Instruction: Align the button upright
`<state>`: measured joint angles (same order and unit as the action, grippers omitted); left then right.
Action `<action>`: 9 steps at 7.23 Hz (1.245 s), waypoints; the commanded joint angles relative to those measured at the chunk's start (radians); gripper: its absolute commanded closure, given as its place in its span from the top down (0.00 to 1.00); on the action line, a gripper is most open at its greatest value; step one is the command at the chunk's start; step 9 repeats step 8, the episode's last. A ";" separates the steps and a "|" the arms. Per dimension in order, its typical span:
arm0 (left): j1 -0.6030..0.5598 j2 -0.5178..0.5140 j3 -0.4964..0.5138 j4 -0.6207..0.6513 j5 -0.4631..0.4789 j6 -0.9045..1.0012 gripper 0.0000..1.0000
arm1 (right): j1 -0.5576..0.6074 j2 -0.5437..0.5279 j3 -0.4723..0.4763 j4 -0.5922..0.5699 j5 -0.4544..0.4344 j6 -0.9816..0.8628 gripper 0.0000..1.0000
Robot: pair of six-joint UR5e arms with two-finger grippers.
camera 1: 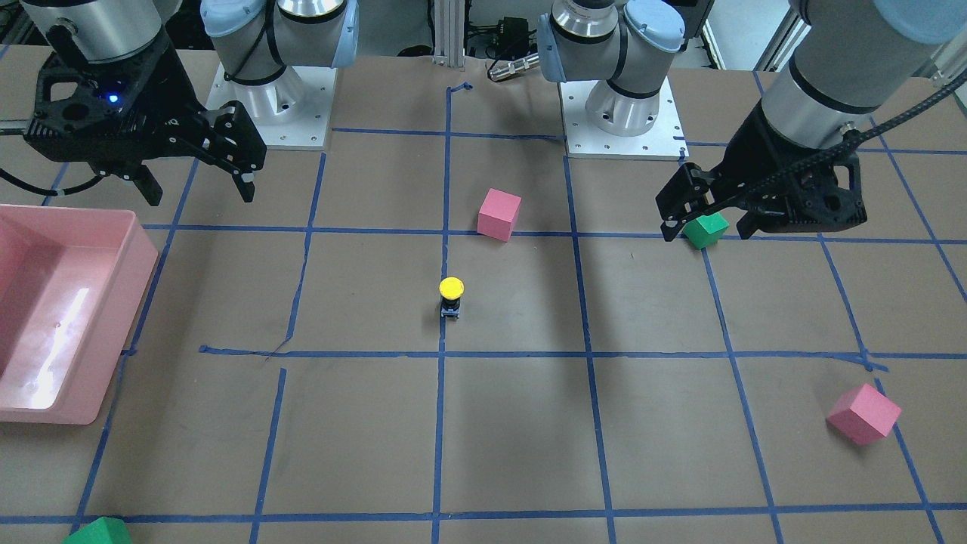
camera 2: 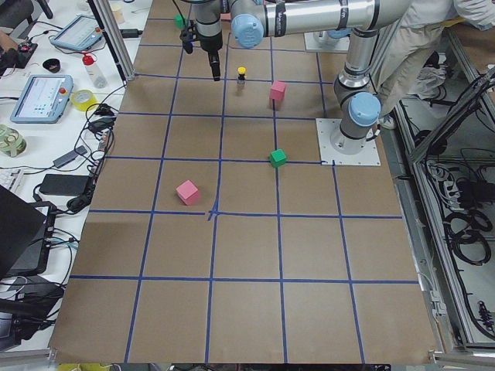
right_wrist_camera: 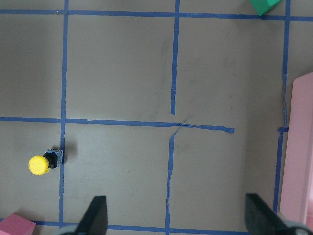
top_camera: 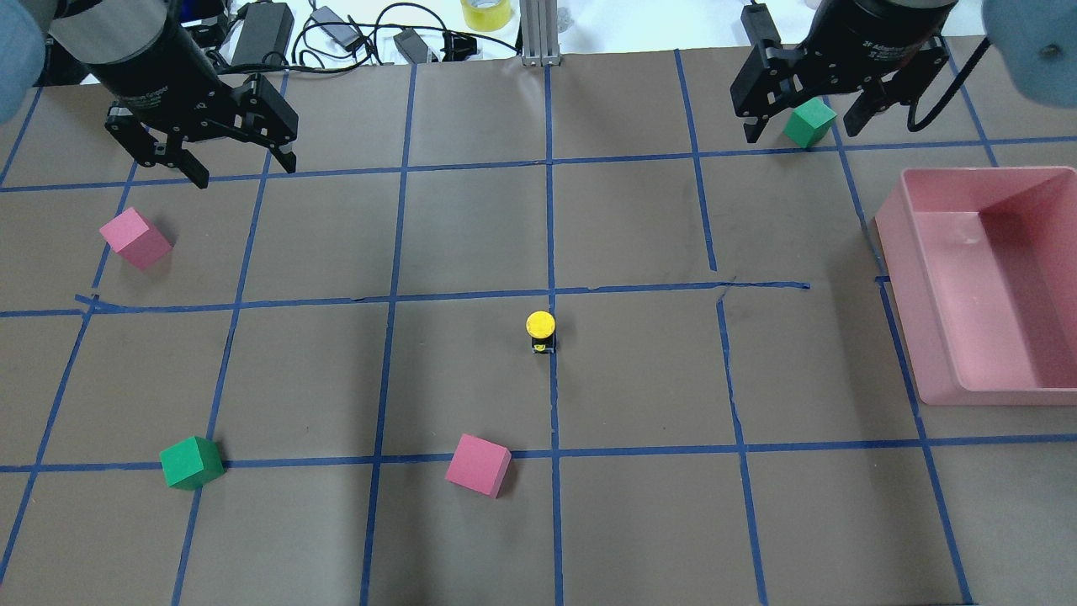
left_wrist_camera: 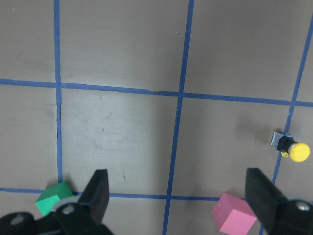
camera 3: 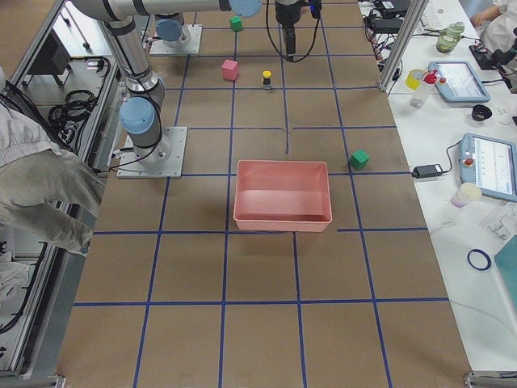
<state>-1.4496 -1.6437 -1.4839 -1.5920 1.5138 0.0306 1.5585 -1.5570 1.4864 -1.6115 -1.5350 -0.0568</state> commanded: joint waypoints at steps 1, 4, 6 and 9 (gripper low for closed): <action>-0.005 0.037 -0.012 -0.006 -0.014 0.011 1.00 | 0.000 0.000 0.000 0.001 0.001 -0.002 1.00; -0.018 0.085 -0.053 -0.022 0.011 0.061 1.00 | 0.000 0.000 0.002 0.001 0.004 -0.002 1.00; -0.020 0.099 -0.065 -0.020 0.057 0.109 1.00 | 0.000 0.002 0.003 0.001 0.004 -0.002 1.00; -0.020 0.113 -0.067 -0.022 0.052 0.109 1.00 | 0.000 0.000 0.003 0.001 0.006 -0.002 1.00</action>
